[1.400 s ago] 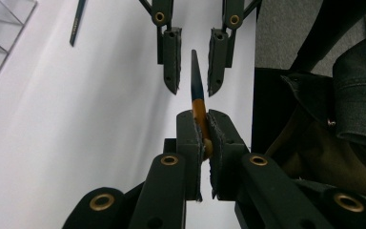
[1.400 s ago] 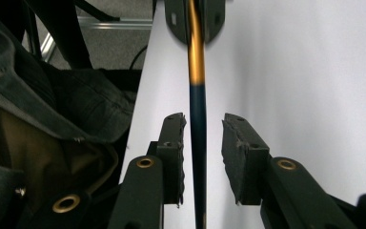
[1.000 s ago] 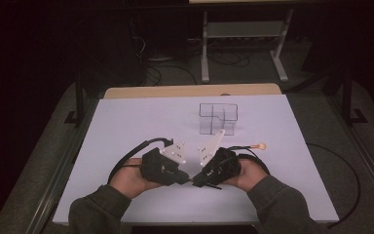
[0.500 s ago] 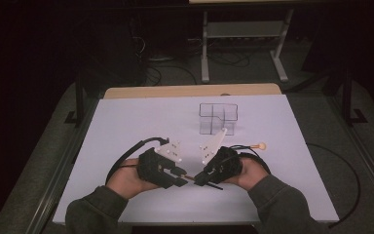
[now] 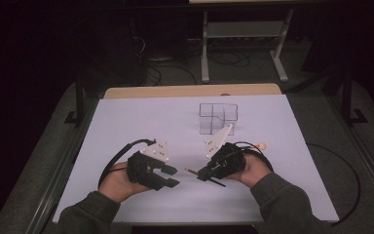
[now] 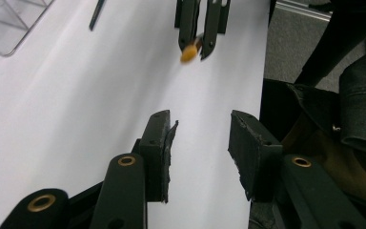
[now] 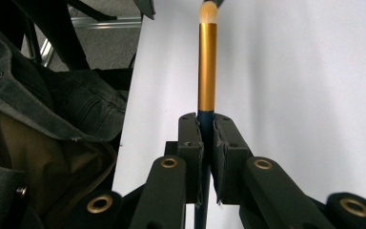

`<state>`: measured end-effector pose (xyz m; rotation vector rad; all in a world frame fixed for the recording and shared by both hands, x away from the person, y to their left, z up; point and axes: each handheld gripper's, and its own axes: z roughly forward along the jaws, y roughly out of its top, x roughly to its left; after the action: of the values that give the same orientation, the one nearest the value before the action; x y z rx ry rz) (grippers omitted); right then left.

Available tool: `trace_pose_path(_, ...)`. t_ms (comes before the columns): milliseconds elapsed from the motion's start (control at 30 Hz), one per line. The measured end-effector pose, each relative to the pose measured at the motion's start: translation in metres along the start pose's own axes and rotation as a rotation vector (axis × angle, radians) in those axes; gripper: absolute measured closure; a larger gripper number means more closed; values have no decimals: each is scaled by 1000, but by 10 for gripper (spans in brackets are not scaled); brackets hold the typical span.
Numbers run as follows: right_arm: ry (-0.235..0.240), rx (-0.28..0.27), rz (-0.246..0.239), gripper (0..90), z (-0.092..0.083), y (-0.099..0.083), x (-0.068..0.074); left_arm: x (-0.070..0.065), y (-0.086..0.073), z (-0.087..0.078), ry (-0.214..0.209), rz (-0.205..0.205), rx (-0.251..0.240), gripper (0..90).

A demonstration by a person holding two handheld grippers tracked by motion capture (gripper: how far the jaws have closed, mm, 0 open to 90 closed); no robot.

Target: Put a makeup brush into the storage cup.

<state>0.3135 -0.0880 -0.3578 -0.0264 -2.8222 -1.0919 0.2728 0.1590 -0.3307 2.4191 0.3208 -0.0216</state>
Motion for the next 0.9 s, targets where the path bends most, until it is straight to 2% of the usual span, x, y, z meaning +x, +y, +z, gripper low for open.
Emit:
trace_pose_path(100, -17, 0, 13, 826, -2, -1, -3, 1, -7, -2, -13, -23, -36, 581)
trace_pose_path(267, -28, -8, 34, 826, -7, -1, -10, 1, -21, -2, 22, -41, -57, 560)
trace_pose_path(433, -50, -17, 55, 826, -12, -1, -18, 3, -33, -4, 47, -55, -66, 544)
trace_pose_path(667, -77, -31, 75, 825, -22, -1, -29, 5, -47, -5, 77, -87, -104, 528)
trace_pose_path(900, -92, -47, 96, 826, -31, -1, -39, 7, -57, -3, 96, -109, -108, 514)
